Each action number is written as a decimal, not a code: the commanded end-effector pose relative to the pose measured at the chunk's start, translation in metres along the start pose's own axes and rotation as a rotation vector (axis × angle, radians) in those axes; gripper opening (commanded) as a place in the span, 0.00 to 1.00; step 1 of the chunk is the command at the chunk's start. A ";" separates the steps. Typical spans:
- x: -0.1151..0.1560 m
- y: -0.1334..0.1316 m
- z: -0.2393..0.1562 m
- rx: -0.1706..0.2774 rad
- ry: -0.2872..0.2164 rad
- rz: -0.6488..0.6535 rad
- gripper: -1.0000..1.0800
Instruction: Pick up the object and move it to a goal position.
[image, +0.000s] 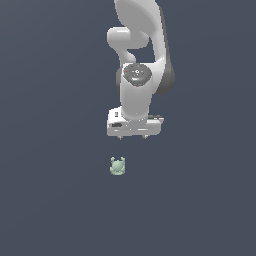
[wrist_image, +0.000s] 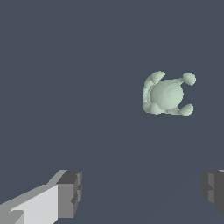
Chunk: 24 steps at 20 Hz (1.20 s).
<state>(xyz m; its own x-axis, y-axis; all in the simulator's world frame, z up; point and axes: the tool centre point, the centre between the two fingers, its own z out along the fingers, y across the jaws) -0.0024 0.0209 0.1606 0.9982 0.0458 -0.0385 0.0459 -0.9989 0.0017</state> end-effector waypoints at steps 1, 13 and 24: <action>0.008 0.006 0.006 0.001 0.003 0.005 0.96; 0.059 0.054 0.052 0.003 0.030 0.038 0.96; 0.072 0.070 0.068 0.003 0.037 0.049 0.96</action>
<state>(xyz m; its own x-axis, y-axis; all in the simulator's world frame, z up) 0.0695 -0.0462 0.0898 1.0000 -0.0031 -0.0022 -0.0031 -1.0000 0.0002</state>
